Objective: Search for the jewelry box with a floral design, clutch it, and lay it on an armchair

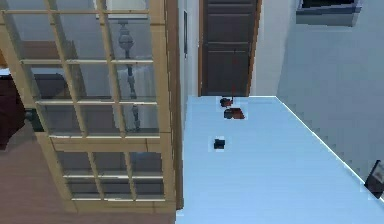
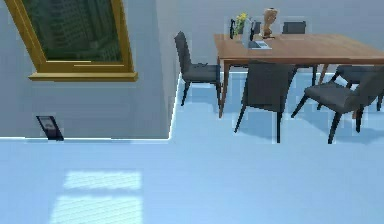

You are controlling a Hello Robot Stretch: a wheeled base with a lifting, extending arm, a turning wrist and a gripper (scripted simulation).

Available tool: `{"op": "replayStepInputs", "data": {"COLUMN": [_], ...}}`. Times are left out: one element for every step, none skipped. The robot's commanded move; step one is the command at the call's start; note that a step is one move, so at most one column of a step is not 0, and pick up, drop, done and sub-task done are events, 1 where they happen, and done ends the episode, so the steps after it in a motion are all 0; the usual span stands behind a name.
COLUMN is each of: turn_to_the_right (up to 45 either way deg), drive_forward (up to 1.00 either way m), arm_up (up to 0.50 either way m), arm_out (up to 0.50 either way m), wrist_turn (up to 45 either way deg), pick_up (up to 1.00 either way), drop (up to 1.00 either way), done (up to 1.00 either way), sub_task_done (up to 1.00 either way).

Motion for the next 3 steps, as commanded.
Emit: {"op": "replayStepInputs", "data": {"turn_to_the_right": [-45.0, -42.0, 0.0], "drive_forward": [0.00, 0.00, 1.00], "arm_up": [0.00, 0.00, 0.00], "arm_out": [0.00, 0.00, 0.00], "wrist_turn": [0.0, 0.0, 0.0], "pick_up": [0.00, 0.00, 0.00], "drop": [0.00, 0.00, 0.00], "done": [0.00, 0.00, 0.00], "sub_task_done": [0.00, 0.00, 0.00]}}
